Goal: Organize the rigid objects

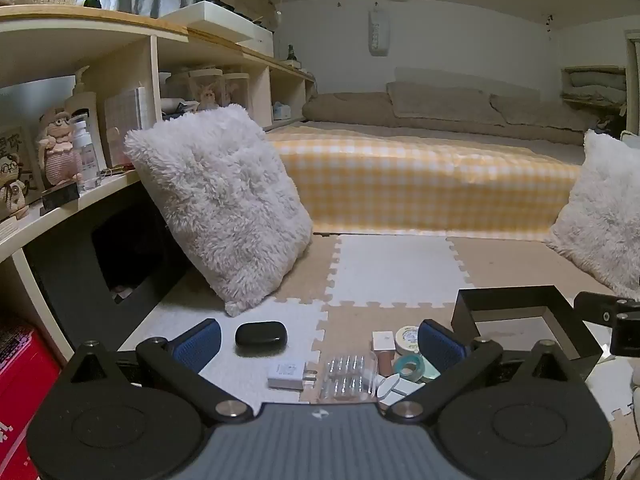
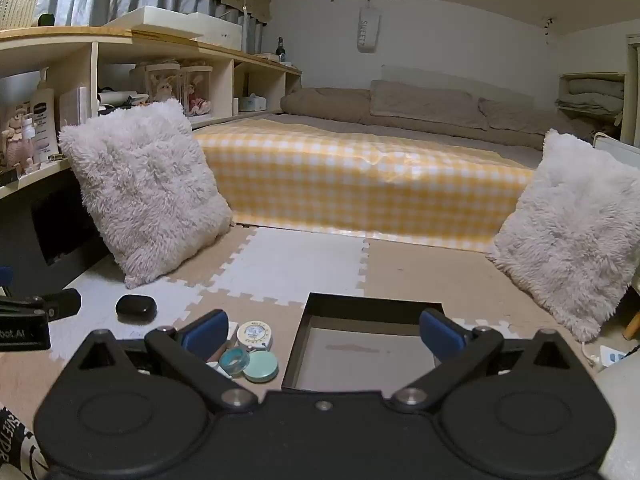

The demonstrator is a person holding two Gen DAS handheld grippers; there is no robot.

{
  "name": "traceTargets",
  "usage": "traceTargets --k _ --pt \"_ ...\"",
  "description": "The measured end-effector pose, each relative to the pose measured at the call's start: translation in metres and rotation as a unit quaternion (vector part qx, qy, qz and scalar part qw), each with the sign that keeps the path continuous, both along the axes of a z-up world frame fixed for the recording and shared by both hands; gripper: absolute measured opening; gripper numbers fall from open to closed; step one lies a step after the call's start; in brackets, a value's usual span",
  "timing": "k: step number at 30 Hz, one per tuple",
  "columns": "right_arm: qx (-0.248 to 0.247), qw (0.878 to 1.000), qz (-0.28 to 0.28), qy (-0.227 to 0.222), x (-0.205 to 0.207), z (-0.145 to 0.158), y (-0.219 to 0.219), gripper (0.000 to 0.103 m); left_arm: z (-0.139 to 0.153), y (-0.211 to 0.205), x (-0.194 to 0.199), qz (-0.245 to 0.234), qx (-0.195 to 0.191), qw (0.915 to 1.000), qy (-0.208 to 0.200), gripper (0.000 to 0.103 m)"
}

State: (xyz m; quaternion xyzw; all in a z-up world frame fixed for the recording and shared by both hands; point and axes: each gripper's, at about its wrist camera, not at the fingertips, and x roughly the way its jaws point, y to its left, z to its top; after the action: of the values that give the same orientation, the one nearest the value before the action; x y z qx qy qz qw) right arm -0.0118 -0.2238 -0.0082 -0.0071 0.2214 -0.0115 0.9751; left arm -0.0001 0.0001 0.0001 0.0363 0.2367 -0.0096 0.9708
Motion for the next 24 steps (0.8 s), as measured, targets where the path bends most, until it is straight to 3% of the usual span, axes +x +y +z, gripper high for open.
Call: traceTargets --k 24 --pt "-0.002 1.0 0.0 -0.002 0.0001 -0.0002 -0.0032 0.103 0.0 0.0001 -0.0003 0.0 0.0 1.0 -0.001 0.103"
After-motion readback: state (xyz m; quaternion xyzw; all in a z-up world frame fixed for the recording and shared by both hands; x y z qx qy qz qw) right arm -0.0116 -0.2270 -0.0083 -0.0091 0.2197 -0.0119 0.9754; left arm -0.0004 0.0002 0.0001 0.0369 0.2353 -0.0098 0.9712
